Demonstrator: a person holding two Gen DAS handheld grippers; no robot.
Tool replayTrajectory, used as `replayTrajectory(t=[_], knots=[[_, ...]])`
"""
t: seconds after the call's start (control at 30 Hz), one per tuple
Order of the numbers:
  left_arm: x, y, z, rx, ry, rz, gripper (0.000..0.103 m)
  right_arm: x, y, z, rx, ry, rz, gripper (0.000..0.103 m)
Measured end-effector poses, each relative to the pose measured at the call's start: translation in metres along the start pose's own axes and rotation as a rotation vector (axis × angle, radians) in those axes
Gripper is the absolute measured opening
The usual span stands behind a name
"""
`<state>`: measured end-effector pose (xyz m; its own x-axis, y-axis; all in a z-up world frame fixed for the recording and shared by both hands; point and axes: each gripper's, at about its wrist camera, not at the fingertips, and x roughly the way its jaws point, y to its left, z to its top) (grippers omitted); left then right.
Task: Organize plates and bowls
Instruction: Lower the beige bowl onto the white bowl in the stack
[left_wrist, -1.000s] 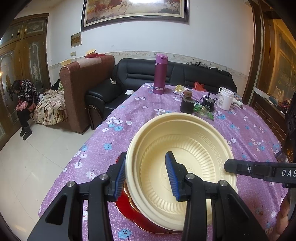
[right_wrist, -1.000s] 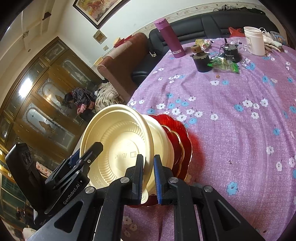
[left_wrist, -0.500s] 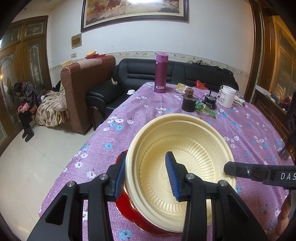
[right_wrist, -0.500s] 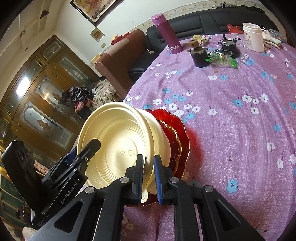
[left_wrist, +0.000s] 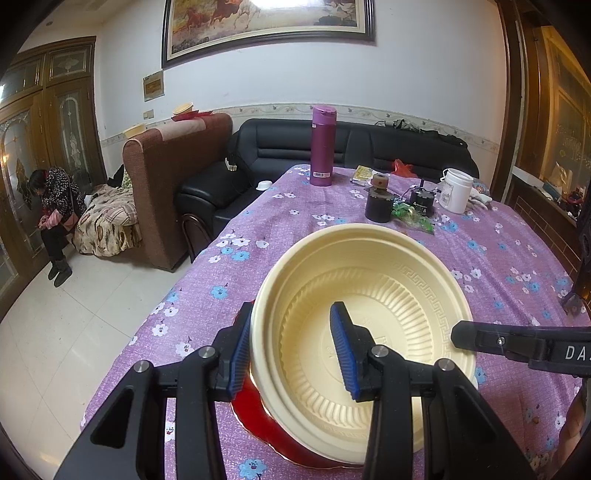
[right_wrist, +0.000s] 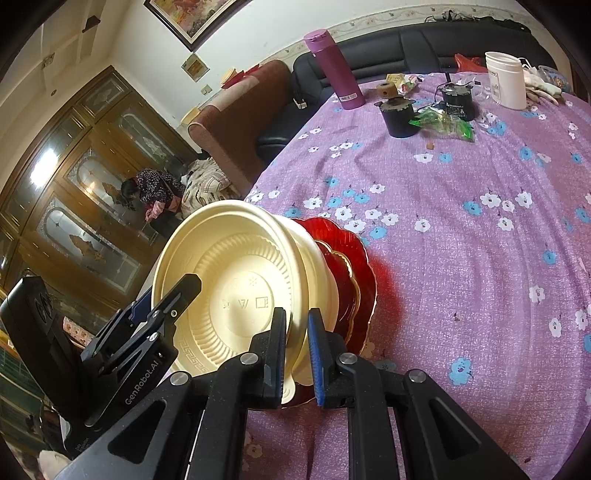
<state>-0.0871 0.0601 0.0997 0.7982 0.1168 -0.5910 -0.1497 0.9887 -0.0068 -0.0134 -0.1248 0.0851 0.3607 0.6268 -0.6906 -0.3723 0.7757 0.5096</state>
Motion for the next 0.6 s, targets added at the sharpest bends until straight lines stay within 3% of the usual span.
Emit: replayTrajectory(t=[0.6], knots=[[-0.0004,0.0004,0.0007,0.000,0.001,0.000,0.039,-0.0039,0.0039,-0.0012,-0.021,-0.011,-0.012,0.015]])
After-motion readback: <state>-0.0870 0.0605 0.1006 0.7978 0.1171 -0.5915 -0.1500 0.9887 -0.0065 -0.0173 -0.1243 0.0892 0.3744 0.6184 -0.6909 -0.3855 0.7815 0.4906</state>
